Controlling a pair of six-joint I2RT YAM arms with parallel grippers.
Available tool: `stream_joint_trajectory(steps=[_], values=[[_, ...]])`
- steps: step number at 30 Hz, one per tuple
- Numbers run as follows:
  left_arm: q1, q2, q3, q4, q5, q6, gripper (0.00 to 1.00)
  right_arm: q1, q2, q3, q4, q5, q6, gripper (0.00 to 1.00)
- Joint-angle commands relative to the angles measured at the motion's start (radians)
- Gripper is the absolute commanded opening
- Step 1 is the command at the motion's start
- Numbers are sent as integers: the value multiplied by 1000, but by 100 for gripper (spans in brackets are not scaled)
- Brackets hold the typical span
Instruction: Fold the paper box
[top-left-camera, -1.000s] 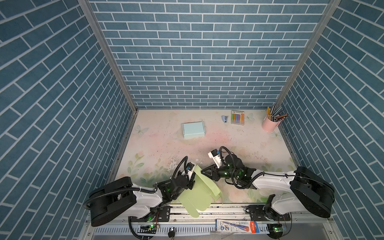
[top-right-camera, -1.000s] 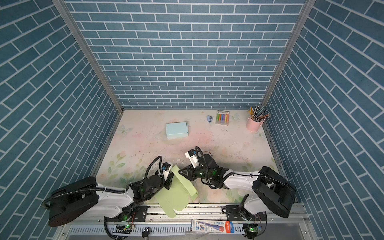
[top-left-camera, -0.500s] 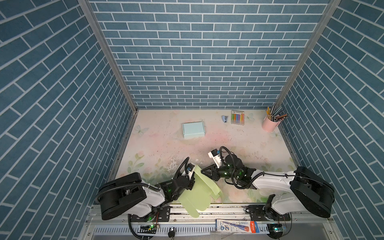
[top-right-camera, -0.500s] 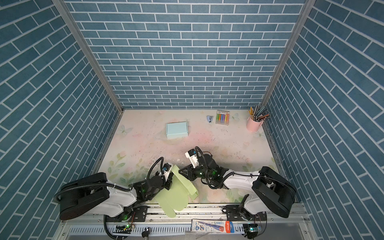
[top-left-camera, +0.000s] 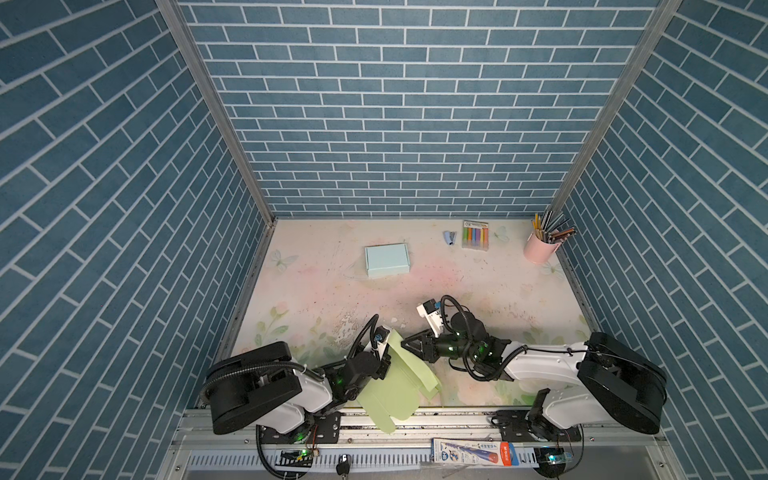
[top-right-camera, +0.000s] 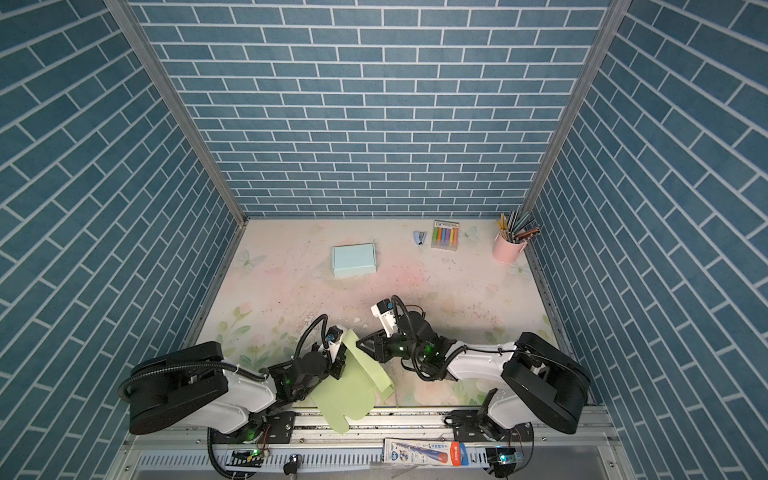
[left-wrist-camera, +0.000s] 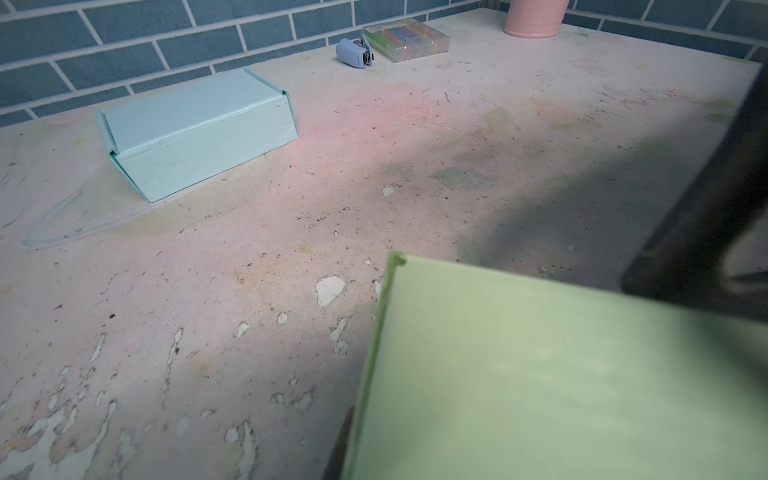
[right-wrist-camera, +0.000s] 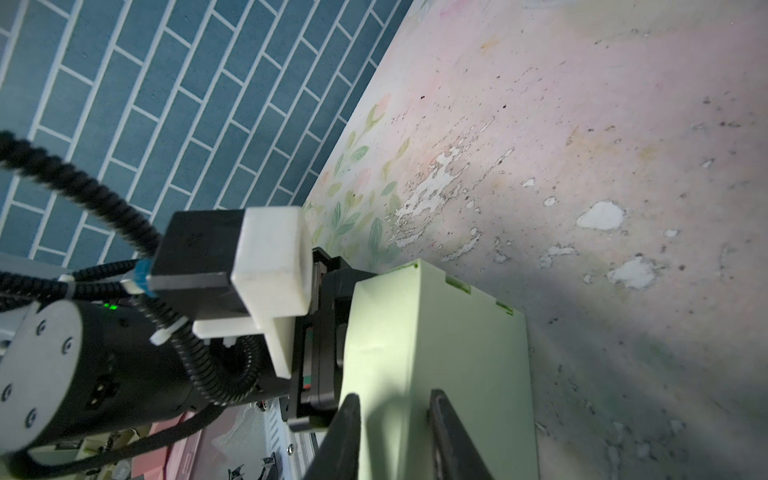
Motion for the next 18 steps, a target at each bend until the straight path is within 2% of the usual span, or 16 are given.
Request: stream_joint_trajectory(steps=[1,4,10,13,18], values=[[-3,8,-3,13,-7,8,14,-8,-86,-9,-33,16,14,39],[-3,11,-1,13,-6,11,14,-44,-153,-18,-86,48,5,42],[-3,14,1,19,-6,13,14,-148,-244,-43,-198,120,-16,40],[-4,21,3,23,-5,14,14,-210,-207,-49,-211,117,-56,39],[-3,17,4,18,-6,16,14,-219,-57,28,-269,64,-131,36]])
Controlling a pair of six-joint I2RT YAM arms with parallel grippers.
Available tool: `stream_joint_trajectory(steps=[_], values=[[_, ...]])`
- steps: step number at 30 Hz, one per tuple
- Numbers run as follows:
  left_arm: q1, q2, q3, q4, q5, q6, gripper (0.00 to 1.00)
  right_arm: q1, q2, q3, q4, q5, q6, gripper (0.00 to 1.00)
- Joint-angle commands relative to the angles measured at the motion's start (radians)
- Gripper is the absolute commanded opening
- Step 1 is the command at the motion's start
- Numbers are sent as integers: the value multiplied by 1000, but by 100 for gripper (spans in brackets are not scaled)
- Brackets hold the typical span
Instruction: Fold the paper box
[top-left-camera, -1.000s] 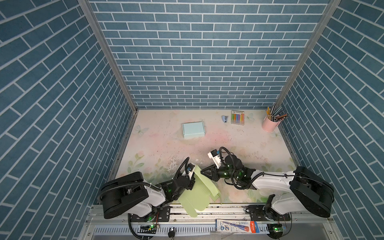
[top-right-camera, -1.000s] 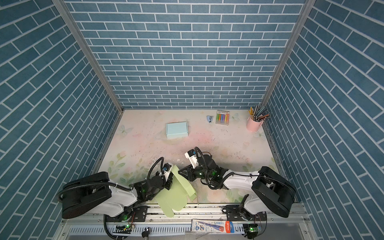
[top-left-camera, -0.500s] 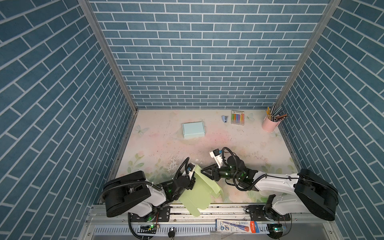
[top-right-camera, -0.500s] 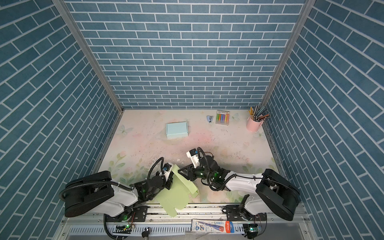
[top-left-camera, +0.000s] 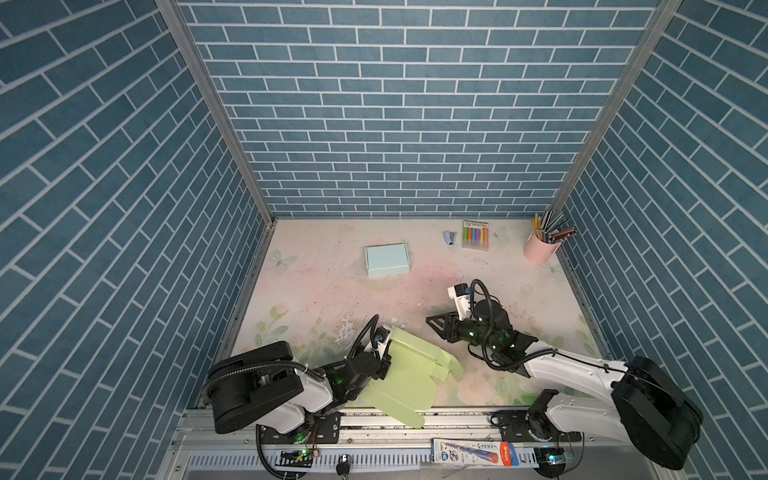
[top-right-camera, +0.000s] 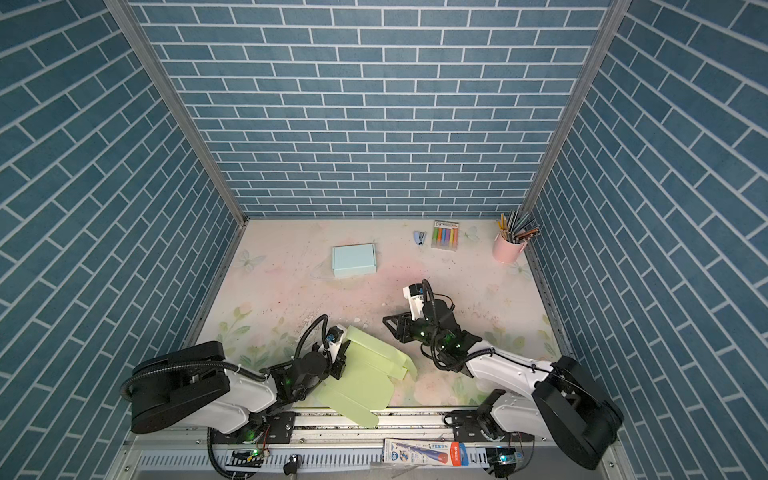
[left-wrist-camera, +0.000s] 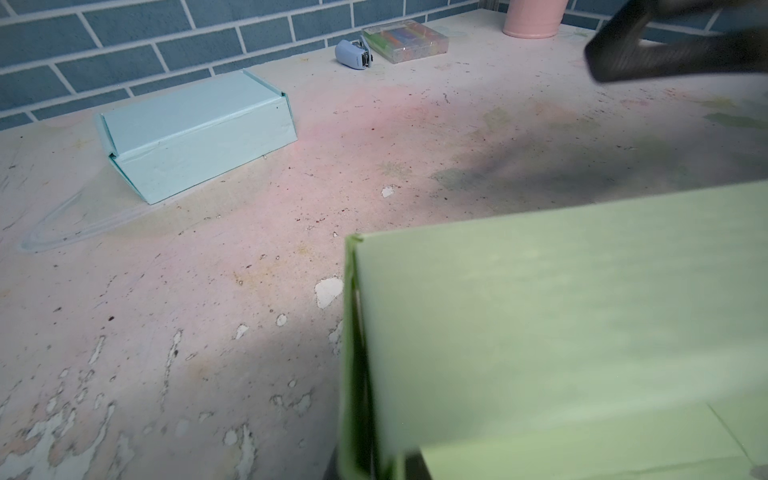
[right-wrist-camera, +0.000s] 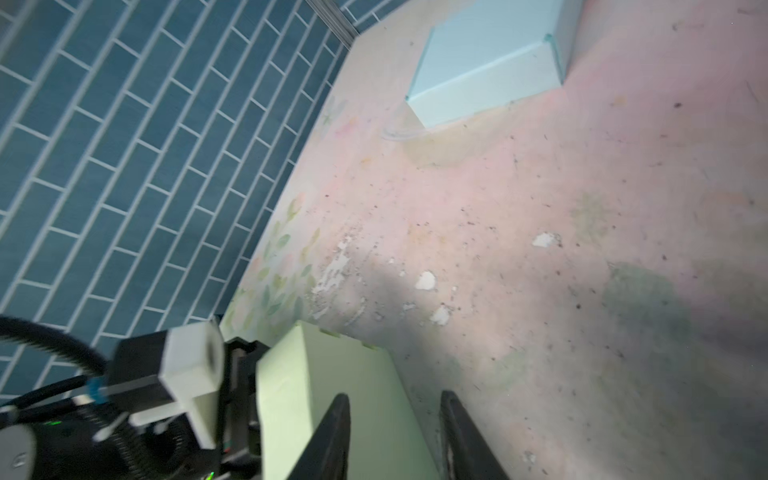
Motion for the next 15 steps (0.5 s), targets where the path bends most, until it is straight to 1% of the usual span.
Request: stream_joint_trajectory(steps=[1,5,9,13,15], values=[[-4,7,4,5,-6,8,14,0,100,48,-34,-62,-73,35],[-4,17,7,7,-8,7,14,16,200,66,45,-141,-77,33],[-4,29,7,17,-17,6,14,78,260,115,33,-154,-102,32],[-5,45,10,31,-19,8,14,133,312,130,104,-211,-99,30],[-4,48,7,40,-22,5,14,153,340,149,109,-243,-98,29]])
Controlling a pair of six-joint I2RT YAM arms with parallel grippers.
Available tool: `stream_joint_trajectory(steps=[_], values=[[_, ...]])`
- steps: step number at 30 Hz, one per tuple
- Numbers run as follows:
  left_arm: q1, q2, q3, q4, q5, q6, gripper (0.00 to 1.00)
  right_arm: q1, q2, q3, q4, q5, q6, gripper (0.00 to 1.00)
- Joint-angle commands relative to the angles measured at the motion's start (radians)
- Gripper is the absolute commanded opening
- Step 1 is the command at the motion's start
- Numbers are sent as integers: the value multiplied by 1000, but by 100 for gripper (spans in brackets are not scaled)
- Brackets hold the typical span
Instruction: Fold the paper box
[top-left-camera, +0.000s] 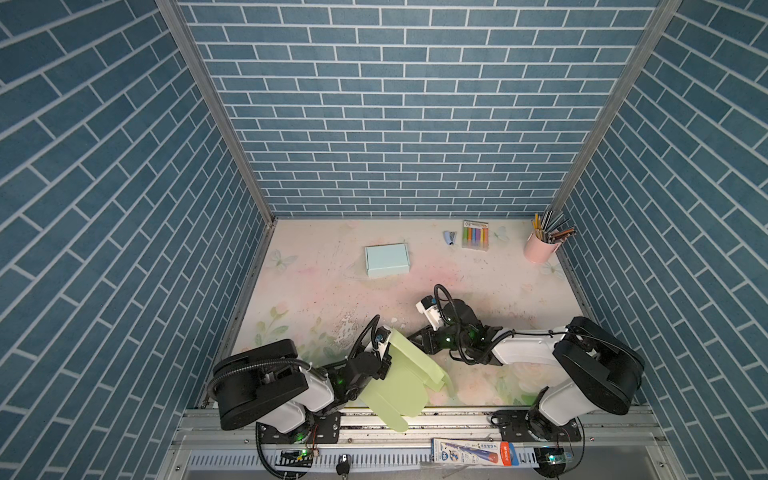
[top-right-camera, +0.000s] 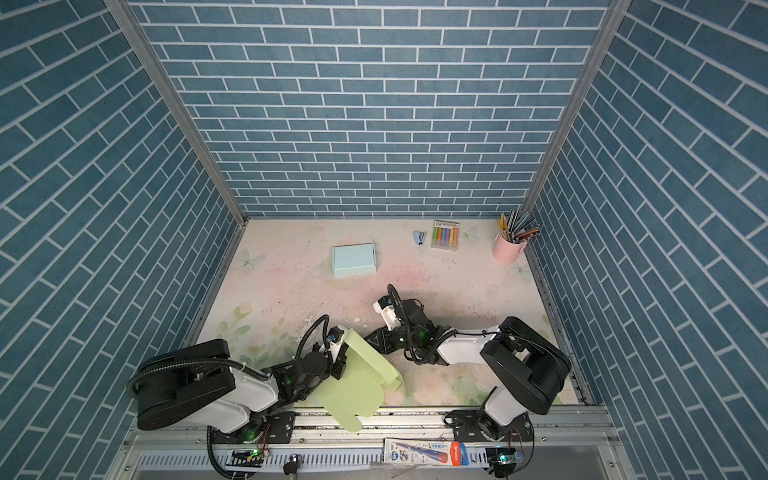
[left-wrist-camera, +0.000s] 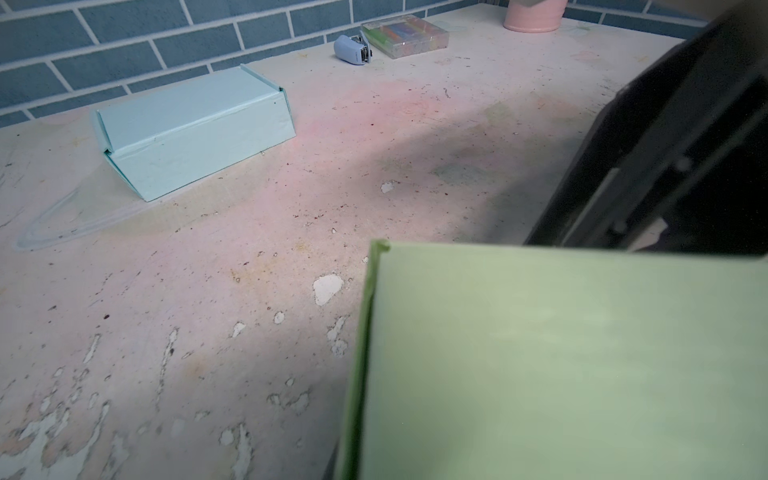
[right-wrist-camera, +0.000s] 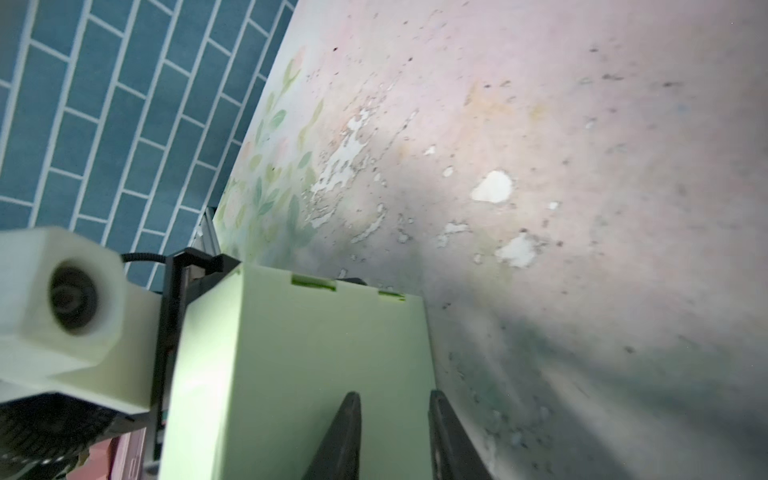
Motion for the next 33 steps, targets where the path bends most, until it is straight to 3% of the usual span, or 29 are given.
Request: stream_joint_trajectory(steps=[1,23,33], values=[[-2,13,3,16,-21,5,14,33,48,38,47,-95,-26,29],[22,-21,-21,58,-9,-6,15,83,104,30,162,-101,74,25],[25,-28,-39,77,18,2,15,46,144,3,243,-102,111,23]])
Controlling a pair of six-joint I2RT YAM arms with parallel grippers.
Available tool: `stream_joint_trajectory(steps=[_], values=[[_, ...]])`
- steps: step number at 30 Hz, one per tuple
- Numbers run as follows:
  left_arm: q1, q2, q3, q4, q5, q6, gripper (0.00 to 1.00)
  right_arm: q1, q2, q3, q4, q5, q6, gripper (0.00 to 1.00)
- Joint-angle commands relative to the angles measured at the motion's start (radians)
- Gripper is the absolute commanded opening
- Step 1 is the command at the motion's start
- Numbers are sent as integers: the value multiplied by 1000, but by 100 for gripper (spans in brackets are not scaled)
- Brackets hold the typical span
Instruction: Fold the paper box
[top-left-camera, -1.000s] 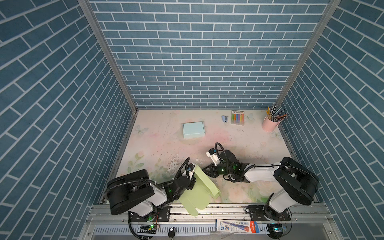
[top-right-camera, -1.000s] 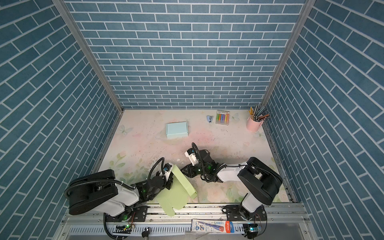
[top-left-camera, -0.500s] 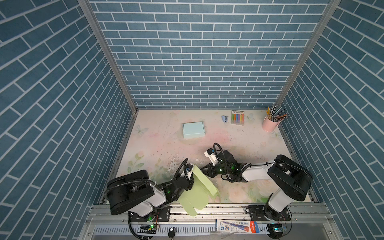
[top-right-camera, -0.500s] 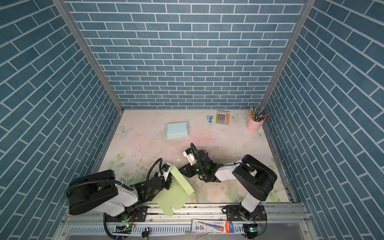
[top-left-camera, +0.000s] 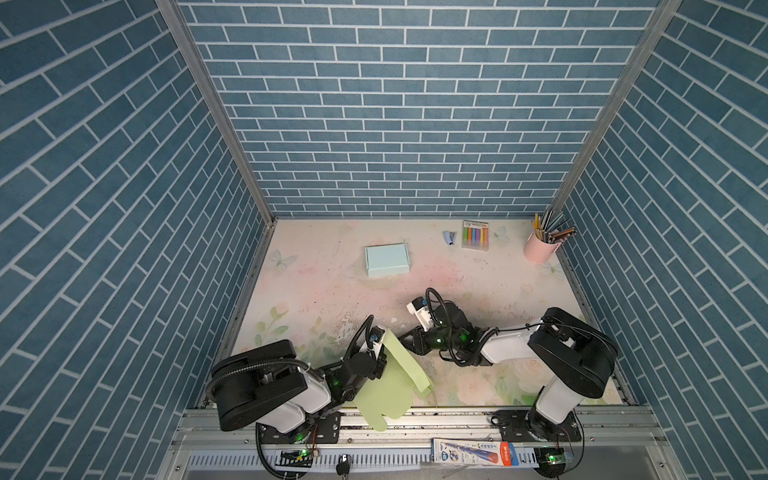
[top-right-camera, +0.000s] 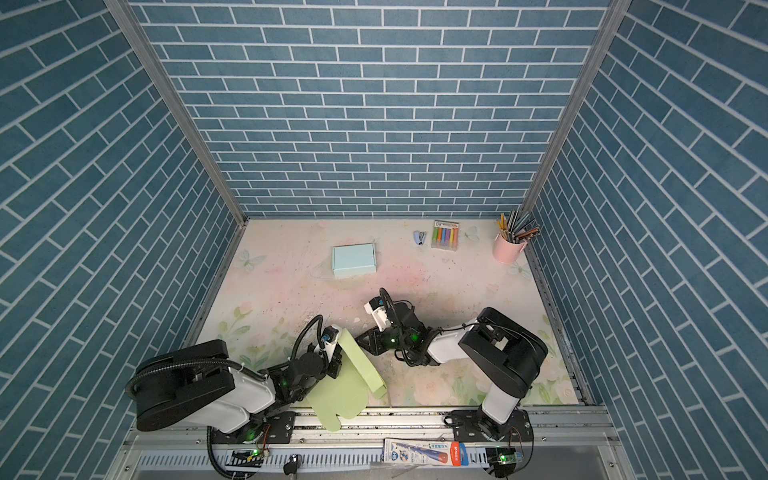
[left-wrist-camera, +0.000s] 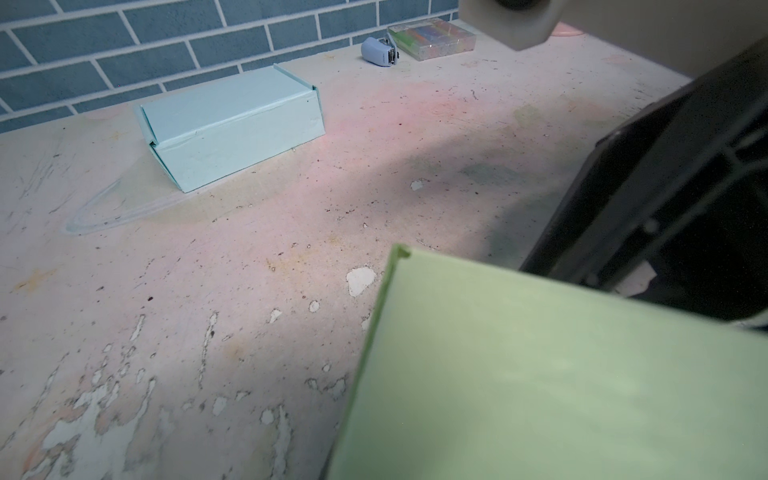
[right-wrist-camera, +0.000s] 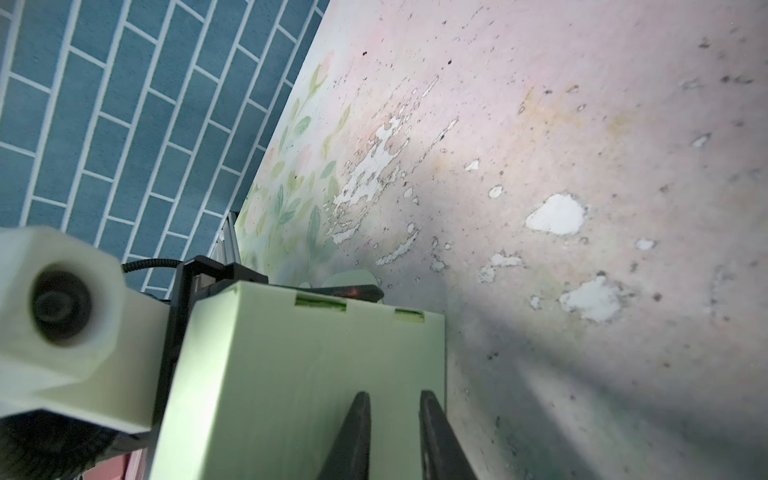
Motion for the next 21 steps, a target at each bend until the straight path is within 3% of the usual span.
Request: stream_joint_trajectory(steps=[1,21], values=[[4,-21,-6,43,39,4,15,11,12,-14,48,-94,31,23],[2,-66,-20,24,22,-3,20,-2,-35,-18,-30,-55,-3,22]])
